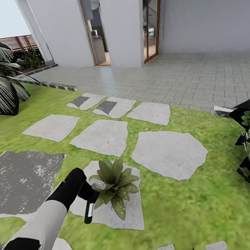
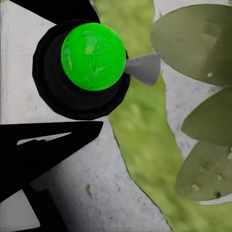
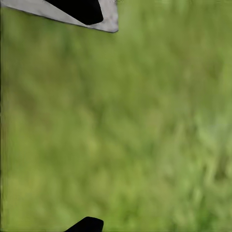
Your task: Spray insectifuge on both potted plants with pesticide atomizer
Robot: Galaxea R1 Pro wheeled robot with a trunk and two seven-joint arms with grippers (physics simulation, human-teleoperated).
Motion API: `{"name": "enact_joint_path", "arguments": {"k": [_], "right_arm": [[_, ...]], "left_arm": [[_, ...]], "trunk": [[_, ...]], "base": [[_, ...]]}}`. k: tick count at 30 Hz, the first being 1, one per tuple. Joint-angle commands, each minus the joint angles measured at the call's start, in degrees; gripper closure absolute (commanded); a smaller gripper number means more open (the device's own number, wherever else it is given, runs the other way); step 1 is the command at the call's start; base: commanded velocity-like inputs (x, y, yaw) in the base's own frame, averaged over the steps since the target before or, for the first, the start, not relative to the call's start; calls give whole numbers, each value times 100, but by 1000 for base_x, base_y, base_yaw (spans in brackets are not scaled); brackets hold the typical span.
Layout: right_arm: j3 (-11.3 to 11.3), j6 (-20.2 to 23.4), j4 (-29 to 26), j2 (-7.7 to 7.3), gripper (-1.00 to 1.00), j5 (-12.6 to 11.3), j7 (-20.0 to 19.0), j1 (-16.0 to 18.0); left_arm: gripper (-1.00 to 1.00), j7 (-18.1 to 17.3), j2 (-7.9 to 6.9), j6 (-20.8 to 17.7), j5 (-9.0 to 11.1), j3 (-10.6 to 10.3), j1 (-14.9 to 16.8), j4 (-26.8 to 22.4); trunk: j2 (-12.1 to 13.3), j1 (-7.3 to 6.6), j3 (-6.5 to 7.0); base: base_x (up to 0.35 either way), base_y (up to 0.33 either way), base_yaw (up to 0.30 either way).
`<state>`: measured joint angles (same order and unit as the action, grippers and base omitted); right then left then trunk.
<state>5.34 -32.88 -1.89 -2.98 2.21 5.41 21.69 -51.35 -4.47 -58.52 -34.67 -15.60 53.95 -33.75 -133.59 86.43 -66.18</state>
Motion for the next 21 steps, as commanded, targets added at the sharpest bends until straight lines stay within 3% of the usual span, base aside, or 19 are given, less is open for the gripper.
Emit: {"name": "enact_joint_path", "arguments": {"k": [1,9,14,21], "right_arm": [[46,-8,4,0,-100,25,57,4],[46,-8,11,0,-100,25,57,5],[46,-8,11,0,-100,25,57,2],[46,-8,10,0,-100,25,57,2]], "left_arm": [[100,-60,-7,-11,-48,-22,2,-1],[100,-60,75,-8,-57,-23,26,-37],[100,-60,195,-17,-57,-22,406,6],[100,-60,215,-19,-58,-19,466,16]], "trunk": [[-2,-3,-4],[-2,-3,-4],[-2,-3,-4],[-2,-3,-4]], "base": [[-210,115,0],[-88,67,0],[-1,1,0],[0,0,0]]}}
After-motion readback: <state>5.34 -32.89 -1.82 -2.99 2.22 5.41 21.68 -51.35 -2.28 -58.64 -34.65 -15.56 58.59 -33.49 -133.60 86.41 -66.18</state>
